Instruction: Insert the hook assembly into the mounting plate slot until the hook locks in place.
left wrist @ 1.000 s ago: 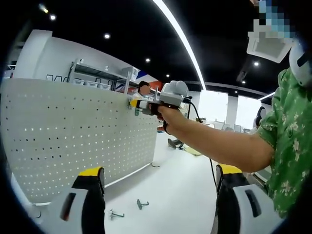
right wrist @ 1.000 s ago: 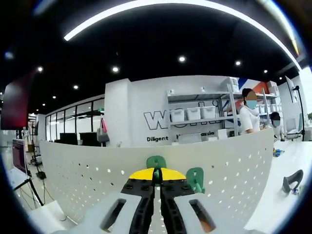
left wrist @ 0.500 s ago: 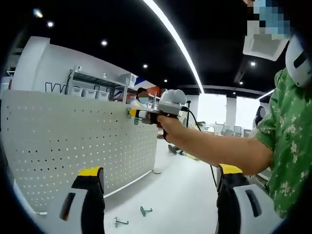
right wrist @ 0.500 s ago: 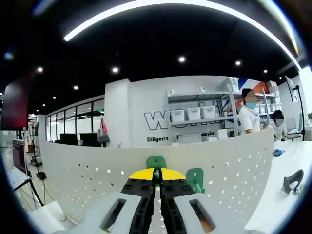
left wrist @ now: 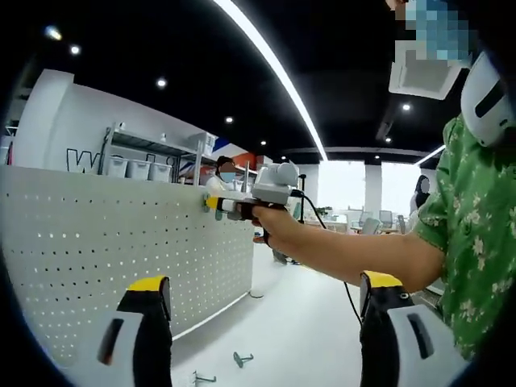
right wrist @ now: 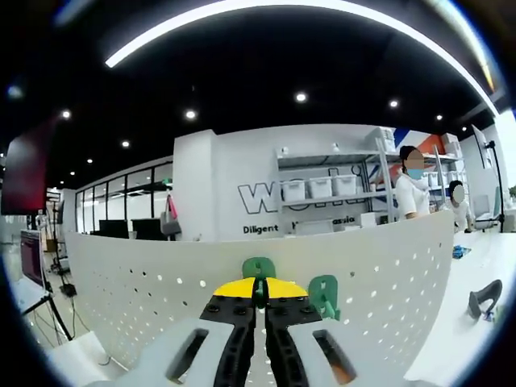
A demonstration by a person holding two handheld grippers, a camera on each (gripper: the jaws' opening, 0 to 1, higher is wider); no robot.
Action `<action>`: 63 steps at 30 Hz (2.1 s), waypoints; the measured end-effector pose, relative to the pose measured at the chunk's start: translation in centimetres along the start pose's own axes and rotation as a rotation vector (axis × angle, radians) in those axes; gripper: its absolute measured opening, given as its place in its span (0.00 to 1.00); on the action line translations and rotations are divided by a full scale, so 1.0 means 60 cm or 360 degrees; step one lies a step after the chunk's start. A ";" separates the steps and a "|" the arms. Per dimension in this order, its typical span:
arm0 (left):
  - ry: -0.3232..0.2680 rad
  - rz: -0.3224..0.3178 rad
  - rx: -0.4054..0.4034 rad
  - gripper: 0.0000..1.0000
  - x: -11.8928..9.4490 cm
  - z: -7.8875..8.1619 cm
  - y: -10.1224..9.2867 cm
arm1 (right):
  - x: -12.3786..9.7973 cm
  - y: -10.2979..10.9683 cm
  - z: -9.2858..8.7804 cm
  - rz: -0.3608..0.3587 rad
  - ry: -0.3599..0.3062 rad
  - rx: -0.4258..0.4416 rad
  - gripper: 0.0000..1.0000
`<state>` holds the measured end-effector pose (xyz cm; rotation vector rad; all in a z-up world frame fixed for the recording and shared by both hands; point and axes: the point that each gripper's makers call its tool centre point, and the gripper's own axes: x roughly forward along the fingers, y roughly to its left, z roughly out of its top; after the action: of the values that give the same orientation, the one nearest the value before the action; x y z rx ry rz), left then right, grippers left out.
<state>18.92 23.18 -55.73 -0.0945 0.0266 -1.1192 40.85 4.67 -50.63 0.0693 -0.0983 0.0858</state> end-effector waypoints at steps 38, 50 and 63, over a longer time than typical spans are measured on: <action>-0.0014 0.0020 -0.0001 0.94 -0.014 0.006 0.015 | -0.002 -0.002 -0.016 0.0003 0.0047 -0.0048 0.01; -0.0012 0.0019 0.0004 0.93 -0.015 0.005 0.015 | -0.003 0.000 -0.024 0.0011 0.0073 -0.0064 0.01; -0.0007 0.0027 0.0011 0.92 -0.018 0.004 0.017 | 0.002 0.000 -0.028 0.0009 0.0074 -0.0058 0.01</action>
<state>19.37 24.63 -55.59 -0.0906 0.0199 -1.1019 41.12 4.81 -52.26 0.0307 -0.0534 0.0912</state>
